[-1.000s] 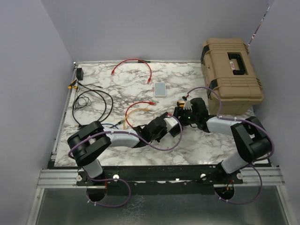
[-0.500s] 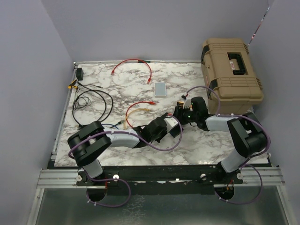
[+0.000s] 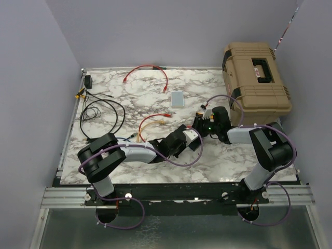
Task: Insert the plug into the switch port
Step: Insert the connector into the switch port.
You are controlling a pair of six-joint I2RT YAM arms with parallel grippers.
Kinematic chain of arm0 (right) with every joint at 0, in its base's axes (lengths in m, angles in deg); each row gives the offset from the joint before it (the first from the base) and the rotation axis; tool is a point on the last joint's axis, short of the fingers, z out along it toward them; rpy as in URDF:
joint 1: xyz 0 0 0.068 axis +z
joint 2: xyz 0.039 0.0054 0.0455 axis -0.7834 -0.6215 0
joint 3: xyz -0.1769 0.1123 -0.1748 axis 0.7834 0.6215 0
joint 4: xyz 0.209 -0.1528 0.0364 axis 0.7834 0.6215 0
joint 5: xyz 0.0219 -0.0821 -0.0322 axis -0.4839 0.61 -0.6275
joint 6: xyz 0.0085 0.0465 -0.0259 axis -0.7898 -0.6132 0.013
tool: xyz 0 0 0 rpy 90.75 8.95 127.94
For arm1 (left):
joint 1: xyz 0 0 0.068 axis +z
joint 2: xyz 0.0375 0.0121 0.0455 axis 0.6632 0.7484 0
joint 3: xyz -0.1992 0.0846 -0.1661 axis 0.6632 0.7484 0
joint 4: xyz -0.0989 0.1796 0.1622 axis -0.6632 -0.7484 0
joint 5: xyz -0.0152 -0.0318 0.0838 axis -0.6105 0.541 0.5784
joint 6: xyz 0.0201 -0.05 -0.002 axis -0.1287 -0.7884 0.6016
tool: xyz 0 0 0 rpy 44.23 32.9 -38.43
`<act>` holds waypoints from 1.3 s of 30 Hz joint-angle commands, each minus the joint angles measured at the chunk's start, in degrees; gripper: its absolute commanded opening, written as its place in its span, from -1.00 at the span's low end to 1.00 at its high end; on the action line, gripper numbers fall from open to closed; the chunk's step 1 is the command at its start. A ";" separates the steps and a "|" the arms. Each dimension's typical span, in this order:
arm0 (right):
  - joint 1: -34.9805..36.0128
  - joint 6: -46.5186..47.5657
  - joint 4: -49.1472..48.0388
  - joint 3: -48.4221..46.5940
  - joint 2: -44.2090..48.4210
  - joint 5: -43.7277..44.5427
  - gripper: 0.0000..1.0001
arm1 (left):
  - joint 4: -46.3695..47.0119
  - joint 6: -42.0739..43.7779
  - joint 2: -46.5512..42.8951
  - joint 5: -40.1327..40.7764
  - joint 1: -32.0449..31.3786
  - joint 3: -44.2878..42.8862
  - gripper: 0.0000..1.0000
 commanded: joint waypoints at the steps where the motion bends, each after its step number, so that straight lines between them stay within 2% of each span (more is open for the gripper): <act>1: 2.73 -0.32 3.97 0.13 -2.28 -8.33 0.04 | 7.37 1.08 0.78 0.73 -0.24 -4.80 -1.00; 9: 3.29 -1.59 4.09 1.51 -1.26 -7.62 0.04 | 8.20 -4.39 1.26 6.32 -0.24 -7.73 -1.00; 19: 3.31 -7.33 -0.02 5.82 0.68 -5.28 0.04 | 11.93 -12.52 2.43 12.31 -0.66 -4.59 -1.00; 29: 3.49 -8.90 -1.38 7.74 0.67 -6.03 0.04 | 13.29 -13.04 -0.14 10.36 -1.40 -4.87 -1.00; 39: 4.94 -11.25 -3.40 9.08 0.12 -5.91 0.02 | 17.16 -11.10 0.34 8.97 -1.73 -9.10 -1.00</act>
